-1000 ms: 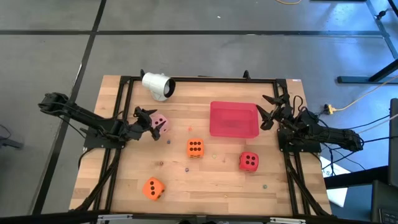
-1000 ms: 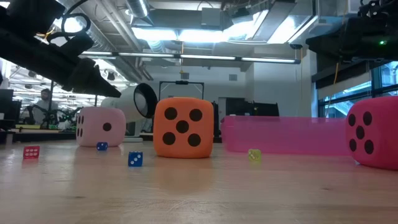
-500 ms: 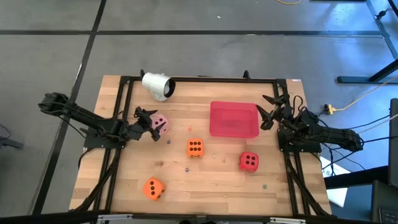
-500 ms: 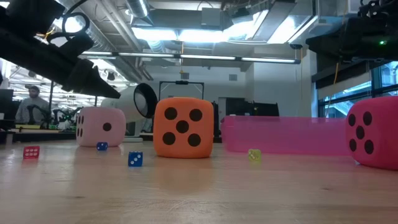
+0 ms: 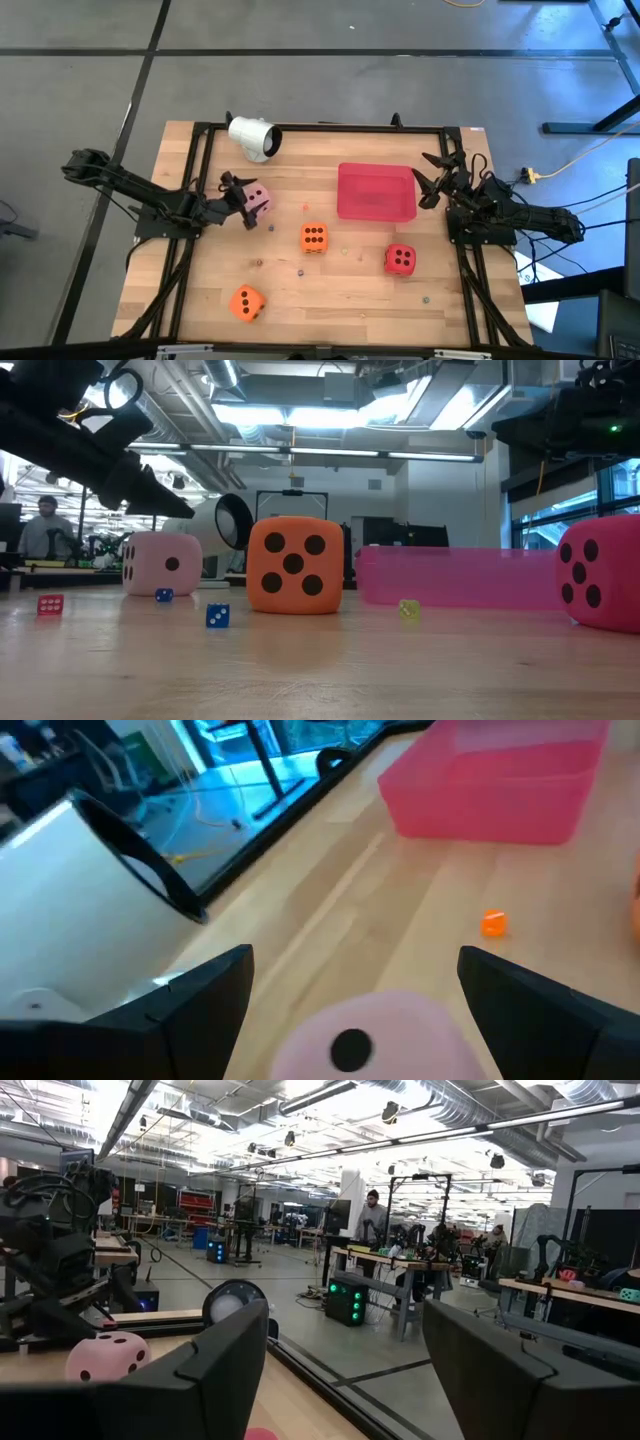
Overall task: Pick & Place Dice
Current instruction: Put the big pink dice into the red bin
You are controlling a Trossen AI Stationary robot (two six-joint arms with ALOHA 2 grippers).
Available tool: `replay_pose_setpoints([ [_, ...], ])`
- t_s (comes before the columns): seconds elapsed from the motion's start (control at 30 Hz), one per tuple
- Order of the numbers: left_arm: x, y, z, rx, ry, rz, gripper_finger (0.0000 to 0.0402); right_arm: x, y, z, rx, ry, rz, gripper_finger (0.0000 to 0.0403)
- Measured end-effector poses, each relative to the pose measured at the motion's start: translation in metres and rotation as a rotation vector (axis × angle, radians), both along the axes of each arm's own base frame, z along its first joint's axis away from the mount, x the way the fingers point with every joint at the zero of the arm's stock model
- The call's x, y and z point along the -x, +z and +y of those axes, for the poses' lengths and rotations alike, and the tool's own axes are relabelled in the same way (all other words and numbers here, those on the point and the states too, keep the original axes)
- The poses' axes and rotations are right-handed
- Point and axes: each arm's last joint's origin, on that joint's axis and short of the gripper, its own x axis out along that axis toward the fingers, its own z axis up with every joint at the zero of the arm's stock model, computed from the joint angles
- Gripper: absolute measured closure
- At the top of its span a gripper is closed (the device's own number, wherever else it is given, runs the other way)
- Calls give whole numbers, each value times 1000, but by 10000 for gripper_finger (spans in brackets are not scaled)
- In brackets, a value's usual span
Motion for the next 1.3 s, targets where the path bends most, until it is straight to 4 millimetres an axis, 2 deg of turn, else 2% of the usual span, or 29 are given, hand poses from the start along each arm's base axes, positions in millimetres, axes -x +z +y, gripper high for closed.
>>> replay_pose_setpoints([
  [0.17,-2,-1,-3,208,-69,-98,54,0,0,0,0,1,-1,135],
  [0.27,-3,-2,-6,269,-136,-99,54,0,0,0,0,1,0,135],
  [0.43,-3,-3,-6,259,-163,-74,54,0,0,0,0,1,-1,135],
  [0.77,-2,-2,-3,216,-76,-91,54,0,0,0,0,1,0,135],
  [0.93,-1,-1,-2,135,-34,-64,53,0,0,0,-1,1,-1,135],
  [1.17,0,-1,0,137,35,-91,7,0,0,0,-2,2,-2,135],
  [1.3,1,-2,0,125,23,-69,3,0,0,0,-2,2,-2,135],
])
